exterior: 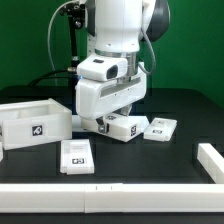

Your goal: Assemble cabinet

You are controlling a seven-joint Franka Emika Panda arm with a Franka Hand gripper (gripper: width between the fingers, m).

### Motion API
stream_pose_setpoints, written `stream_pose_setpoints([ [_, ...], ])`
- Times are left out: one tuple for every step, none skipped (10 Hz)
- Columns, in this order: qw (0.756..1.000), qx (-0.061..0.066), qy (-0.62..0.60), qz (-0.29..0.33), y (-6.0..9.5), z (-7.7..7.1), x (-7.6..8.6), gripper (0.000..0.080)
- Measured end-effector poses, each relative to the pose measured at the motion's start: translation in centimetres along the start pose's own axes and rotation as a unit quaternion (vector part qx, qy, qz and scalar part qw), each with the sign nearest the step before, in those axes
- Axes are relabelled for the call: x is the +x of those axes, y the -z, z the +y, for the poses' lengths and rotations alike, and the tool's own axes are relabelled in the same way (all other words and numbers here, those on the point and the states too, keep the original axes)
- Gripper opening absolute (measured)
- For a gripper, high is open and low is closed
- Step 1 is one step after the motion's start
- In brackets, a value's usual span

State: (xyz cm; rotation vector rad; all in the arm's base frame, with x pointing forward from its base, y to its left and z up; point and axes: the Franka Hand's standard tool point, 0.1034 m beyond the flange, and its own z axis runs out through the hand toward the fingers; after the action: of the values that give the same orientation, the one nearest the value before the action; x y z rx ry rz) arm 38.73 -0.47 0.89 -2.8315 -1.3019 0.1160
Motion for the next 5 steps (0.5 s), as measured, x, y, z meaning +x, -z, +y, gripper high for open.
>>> stream_pose_setpoints([
  [1.000, 0.001, -0.010, 0.001, -0.03, 0.29, -0.24, 0.0554],
  [1.000, 0.001, -0.008, 0.001, -0.03, 0.22, -0.18, 0.0554],
  [1.000, 0.002, -0.008, 0.001, -0.05, 0.20, -0.18, 0.0660],
  [1.000, 0.001, -0.009, 0.001, -0.02, 0.23, -0.19, 0.0756],
  [1.000, 0.008, -0.007, -0.009, 0.66, 0.25, -0.40, 0.0787],
])
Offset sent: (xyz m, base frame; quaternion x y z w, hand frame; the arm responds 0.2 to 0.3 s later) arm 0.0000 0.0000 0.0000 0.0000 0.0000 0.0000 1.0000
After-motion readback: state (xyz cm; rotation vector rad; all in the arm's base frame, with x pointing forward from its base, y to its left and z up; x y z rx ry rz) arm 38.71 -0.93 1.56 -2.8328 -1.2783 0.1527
